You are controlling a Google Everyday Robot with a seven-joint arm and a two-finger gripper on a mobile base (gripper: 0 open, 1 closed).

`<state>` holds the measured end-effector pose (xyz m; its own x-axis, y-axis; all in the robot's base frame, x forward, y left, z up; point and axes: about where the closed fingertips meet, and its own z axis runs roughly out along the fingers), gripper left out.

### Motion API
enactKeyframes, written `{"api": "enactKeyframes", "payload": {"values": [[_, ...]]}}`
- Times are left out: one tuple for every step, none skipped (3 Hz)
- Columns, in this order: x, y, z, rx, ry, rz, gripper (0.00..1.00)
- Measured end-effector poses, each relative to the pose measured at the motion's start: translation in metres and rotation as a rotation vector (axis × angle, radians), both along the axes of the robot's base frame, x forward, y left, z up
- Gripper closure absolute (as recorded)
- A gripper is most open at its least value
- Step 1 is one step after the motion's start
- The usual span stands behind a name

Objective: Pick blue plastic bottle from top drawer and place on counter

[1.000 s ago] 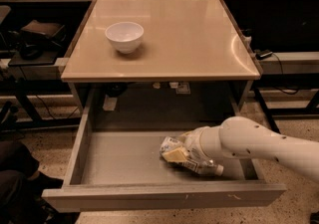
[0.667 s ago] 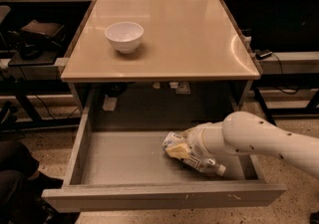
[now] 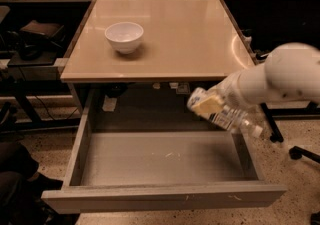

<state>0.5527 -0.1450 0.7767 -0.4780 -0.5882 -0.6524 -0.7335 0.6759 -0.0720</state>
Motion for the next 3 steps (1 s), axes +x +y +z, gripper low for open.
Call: {"api": "enactKeyframes", "payload": {"values": [[0.018,-0.043,0.081,-0.036,-0.03,-0.066,1.0],[0.051,-0.057,0.147,-0.07,-0.076,-0.112,1.0],[0.06,-0.055,0.18,-0.06,-0.129,-0.116,1.0]]}}
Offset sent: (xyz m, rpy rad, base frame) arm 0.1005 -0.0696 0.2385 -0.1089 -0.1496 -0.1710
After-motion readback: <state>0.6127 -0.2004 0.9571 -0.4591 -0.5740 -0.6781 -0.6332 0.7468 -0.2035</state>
